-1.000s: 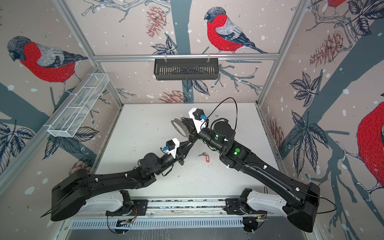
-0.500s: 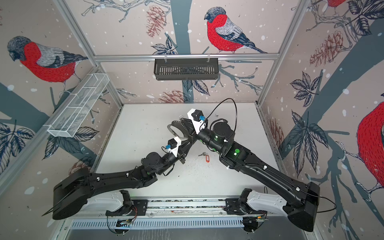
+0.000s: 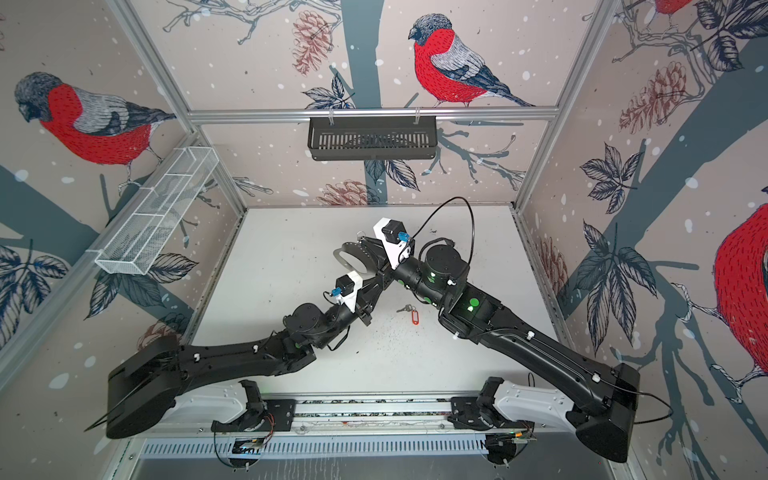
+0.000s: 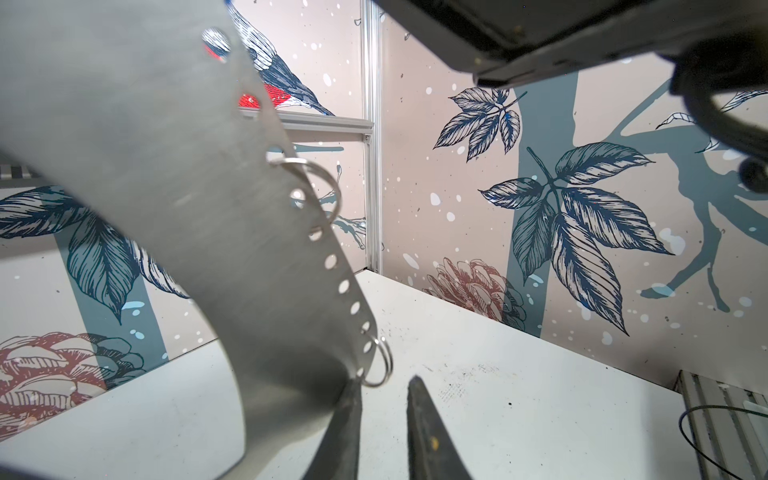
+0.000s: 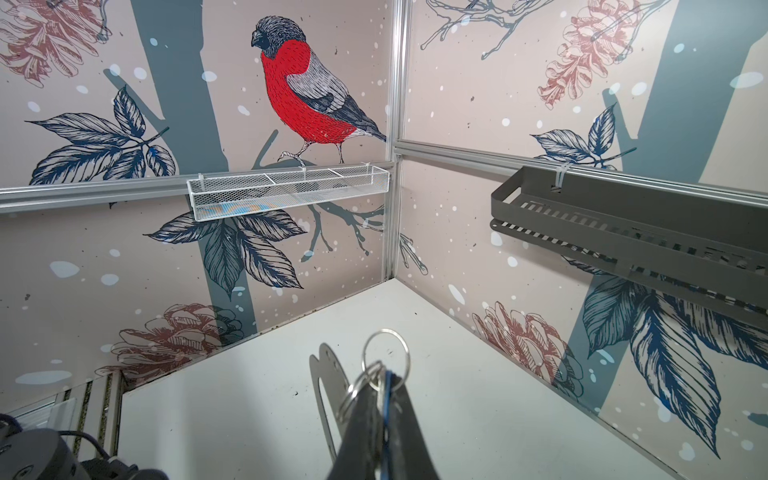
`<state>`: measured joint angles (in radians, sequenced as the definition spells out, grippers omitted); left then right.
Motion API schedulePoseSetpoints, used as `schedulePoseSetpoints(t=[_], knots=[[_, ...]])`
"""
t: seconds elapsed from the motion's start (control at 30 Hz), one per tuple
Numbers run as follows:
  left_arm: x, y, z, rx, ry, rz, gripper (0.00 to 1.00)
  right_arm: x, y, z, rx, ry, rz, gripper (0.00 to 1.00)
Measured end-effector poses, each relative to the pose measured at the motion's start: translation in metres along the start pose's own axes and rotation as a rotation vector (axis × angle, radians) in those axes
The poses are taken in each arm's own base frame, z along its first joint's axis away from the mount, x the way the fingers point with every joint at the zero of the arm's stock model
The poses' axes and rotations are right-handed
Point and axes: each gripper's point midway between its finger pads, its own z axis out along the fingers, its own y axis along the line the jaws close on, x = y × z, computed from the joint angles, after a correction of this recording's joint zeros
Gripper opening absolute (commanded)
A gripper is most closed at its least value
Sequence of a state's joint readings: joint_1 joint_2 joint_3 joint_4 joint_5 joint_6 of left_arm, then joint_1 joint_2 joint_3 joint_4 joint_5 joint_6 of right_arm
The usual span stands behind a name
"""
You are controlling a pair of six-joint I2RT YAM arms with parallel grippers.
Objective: Put the keys on the keyring
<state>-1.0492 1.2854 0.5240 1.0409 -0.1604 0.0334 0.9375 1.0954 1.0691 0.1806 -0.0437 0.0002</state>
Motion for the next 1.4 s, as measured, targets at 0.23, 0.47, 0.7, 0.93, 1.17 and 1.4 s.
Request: schedulePoseSetpoints(t=[0.23, 0.47, 0.7, 0.93, 1.17, 1.4], knots=[[-0.001, 0.002, 0.001, -0.013, -0.003, -0.001, 0.22, 0.0, 0.0, 0.0, 0.007, 0.0, 0.0, 0.0], [-0.001, 0.004, 0.001, -0.027, 0.001, -0.001, 0.22, 0.0, 0.002, 0.0, 0.005, 0.0, 0.001, 0.0], [0.001, 0.007, 0.001, -0.045, 0.004, -0.001, 0.24, -0.001, 0.004, 0.0, 0.006, -0.001, 0.001, 0.0], [0.001, 0.009, 0.001, -0.053, 0.005, -0.003, 0.23, -0.001, 0.005, 0.0, 0.007, -0.001, 0.001, 0.0], [0.001, 0.017, 0.001, -0.102, 0.006, -0.007, 0.14, -0.001, 0.009, 0.0, -0.003, -0.001, 0.002, 0.0], [0.001, 0.026, -0.001, -0.154, 0.007, -0.007, 0.08, 0.0, 0.012, 0.0, -0.007, -0.001, 0.003, 0.0]])
